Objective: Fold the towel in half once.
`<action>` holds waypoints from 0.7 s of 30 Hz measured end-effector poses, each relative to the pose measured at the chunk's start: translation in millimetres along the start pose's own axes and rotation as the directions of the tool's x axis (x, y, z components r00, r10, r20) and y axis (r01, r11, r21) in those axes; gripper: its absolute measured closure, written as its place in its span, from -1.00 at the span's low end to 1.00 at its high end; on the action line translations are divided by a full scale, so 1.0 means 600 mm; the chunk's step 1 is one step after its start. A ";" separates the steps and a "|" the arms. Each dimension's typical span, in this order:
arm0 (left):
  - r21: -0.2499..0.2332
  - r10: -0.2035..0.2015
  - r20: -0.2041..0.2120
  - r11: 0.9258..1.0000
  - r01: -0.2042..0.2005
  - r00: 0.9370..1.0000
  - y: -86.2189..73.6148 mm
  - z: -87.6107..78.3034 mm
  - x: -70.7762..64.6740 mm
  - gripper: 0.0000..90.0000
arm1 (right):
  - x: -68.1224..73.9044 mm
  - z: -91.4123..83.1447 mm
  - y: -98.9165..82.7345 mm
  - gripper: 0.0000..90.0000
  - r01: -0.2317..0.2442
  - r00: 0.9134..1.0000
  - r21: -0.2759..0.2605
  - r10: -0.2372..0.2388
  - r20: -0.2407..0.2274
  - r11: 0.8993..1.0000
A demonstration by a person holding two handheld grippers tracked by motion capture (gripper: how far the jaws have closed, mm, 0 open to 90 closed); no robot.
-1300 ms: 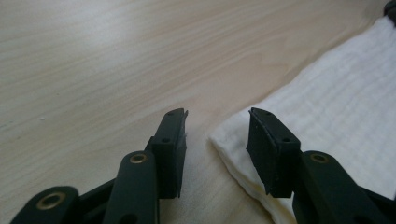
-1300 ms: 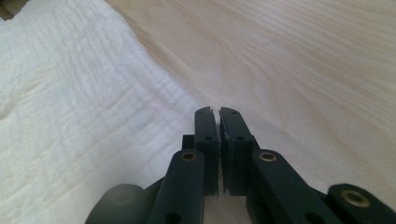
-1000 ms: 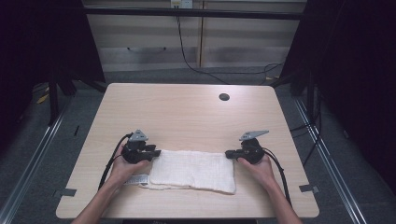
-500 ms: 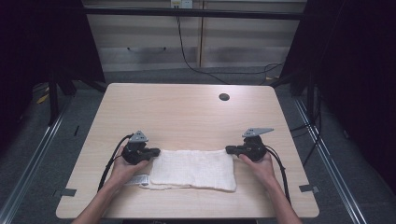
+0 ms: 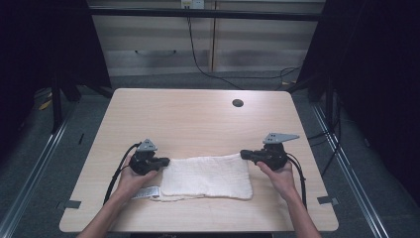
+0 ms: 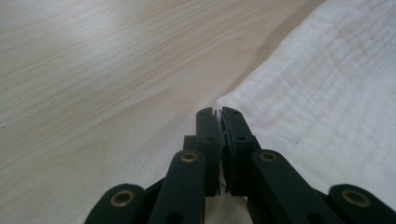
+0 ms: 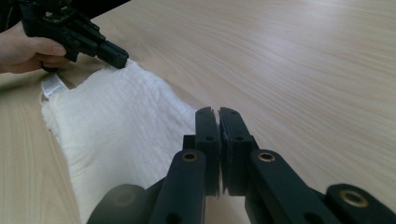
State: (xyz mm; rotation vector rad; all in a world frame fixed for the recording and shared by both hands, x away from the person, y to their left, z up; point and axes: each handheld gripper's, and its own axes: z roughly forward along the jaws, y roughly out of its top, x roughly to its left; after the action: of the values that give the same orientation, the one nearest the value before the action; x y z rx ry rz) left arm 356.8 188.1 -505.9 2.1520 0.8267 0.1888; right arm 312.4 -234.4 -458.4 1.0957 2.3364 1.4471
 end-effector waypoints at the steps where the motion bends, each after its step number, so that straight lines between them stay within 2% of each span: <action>1: 0.002 0.000 -0.004 1.000 0.000 1.000 0.000 0.000 0.000 0.92 | 0.003 -0.001 0.000 0.94 0.006 1.000 0.000 -0.006 -0.005 1.000; 10: -0.001 0.005 -0.021 1.000 -0.005 1.000 -0.002 -0.001 -0.003 0.92 | 0.028 -0.006 0.006 0.94 0.036 0.999 -0.010 -0.036 -0.035 0.999; 16: -0.003 0.008 -0.029 1.000 -0.008 1.000 -0.002 -0.001 -0.004 0.92 | 0.060 -0.008 -0.001 0.94 0.059 0.996 -0.002 -0.059 -0.070 0.998; 21: -0.002 0.006 -0.038 1.000 -0.006 0.999 -0.002 -0.001 -0.006 0.92 | 0.085 -0.001 -0.021 0.94 0.086 0.992 0.051 -0.080 -0.101 0.995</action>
State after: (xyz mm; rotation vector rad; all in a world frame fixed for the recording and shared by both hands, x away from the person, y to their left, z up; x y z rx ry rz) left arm 353.2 186.9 -506.0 2.1547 0.8414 0.2339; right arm 269.4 -204.0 -457.6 0.9478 2.4723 1.4464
